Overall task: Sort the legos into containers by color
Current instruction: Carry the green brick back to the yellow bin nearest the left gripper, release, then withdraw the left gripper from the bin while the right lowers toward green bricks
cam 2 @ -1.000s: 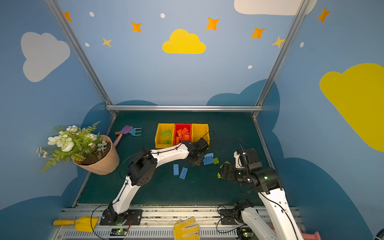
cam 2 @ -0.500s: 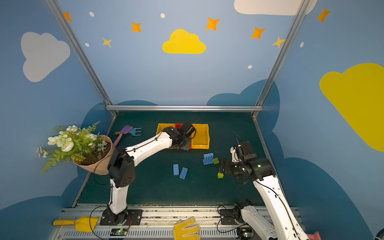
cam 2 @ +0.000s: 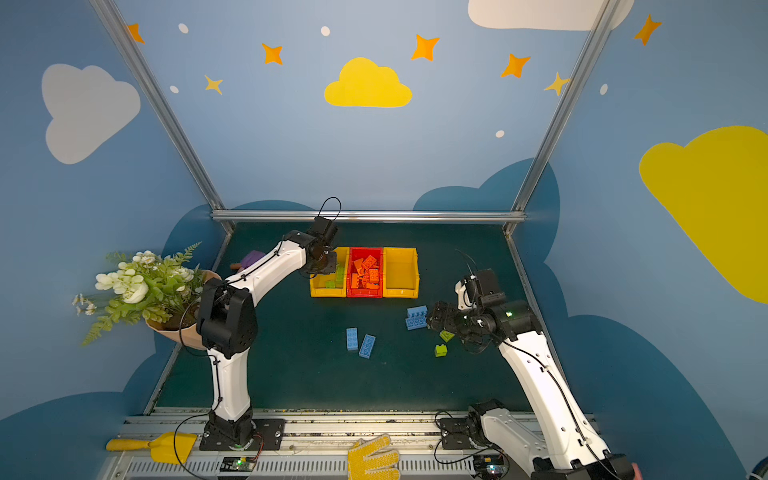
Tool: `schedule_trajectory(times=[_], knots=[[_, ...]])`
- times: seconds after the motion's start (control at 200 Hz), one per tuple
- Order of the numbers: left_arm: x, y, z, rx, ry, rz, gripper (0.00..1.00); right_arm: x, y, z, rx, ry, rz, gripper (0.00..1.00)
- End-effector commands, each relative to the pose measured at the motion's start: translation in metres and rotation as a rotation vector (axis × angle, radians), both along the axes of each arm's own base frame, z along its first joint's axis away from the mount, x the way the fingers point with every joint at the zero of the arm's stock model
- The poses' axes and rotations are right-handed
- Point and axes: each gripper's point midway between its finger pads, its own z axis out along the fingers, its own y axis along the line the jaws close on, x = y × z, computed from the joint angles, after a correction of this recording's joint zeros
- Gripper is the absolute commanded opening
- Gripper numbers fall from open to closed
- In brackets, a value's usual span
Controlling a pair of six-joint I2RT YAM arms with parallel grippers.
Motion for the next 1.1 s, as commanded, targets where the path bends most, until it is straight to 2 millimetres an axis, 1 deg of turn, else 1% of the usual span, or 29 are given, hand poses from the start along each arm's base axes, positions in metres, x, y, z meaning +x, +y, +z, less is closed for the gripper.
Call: schedule_trajectory(times=[0.0, 0.09, 0.205, 0.28, 0.31, 0.335, 0.36, 0.375, 0.39, 0.425, 0.581, 0.671, 0.751, 0.806, 0.891, 0.946, 1.026, 1.096], knots=[[0.013, -0.002, 0.004, -0.029, -0.007, -0.025, 0.12, 0.007, -0.001, 0.011, 0.007, -0.026, -0.029, 0.93], [0.021, 0.001, -0.002, -0.037, 0.002, -0.019, 0.13, 0.009, -0.002, 0.011, 0.003, -0.025, -0.043, 0.93], [0.031, 0.0, -0.008, -0.061, 0.013, -0.021, 0.15, 0.011, -0.004, 0.013, -0.008, -0.025, -0.056, 0.93], [0.036, -0.002, -0.013, -0.066, 0.025, -0.026, 0.18, 0.012, -0.006, 0.014, -0.017, -0.028, -0.07, 0.93], [0.037, -0.002, -0.015, -0.065, 0.032, -0.028, 0.24, 0.012, -0.007, 0.014, -0.02, -0.028, -0.075, 0.93], [0.038, -0.002, -0.016, -0.063, 0.037, -0.032, 0.32, 0.012, -0.008, 0.015, -0.02, -0.031, -0.08, 0.93], [0.039, -0.003, -0.017, -0.063, 0.04, -0.036, 0.4, 0.012, -0.008, 0.015, -0.02, -0.03, -0.084, 0.93], [0.04, -0.002, -0.016, -0.062, 0.04, -0.034, 0.48, 0.012, -0.008, 0.015, -0.02, -0.03, -0.086, 0.93], [0.04, -0.003, -0.016, -0.063, 0.041, -0.037, 0.53, 0.012, -0.009, 0.015, -0.019, -0.03, -0.089, 0.93], [0.041, -0.005, -0.016, -0.064, 0.042, -0.043, 0.6, 0.011, -0.009, 0.014, -0.018, -0.029, -0.093, 0.93], [0.043, -0.006, -0.007, -0.074, 0.024, -0.045, 0.8, 0.007, -0.012, 0.011, -0.017, -0.027, -0.116, 0.93], [0.041, -0.005, 0.0, -0.081, 0.017, -0.039, 0.86, 0.005, -0.012, 0.008, -0.014, -0.023, -0.126, 0.93], [0.037, -0.004, 0.009, -0.091, 0.005, -0.029, 0.95, 0.004, -0.012, 0.005, -0.01, -0.014, -0.131, 0.93], [0.033, -0.003, 0.018, -0.103, -0.012, -0.018, 1.0, 0.003, -0.012, 0.002, -0.012, -0.005, -0.134, 0.93], [0.026, -0.001, 0.034, -0.136, -0.057, -0.001, 1.0, 0.002, -0.013, -0.004, -0.02, 0.014, -0.139, 0.93], [0.018, 0.0, 0.042, -0.166, -0.083, 0.009, 1.0, 0.003, -0.013, -0.007, -0.025, 0.024, -0.143, 0.93], [0.005, -0.001, 0.059, -0.218, -0.133, 0.016, 1.0, 0.004, -0.014, -0.015, -0.039, 0.047, -0.15, 0.93], [-0.01, 0.0, 0.065, -0.261, -0.151, 0.015, 1.0, 0.005, -0.016, -0.026, -0.062, 0.078, -0.154, 0.93]])
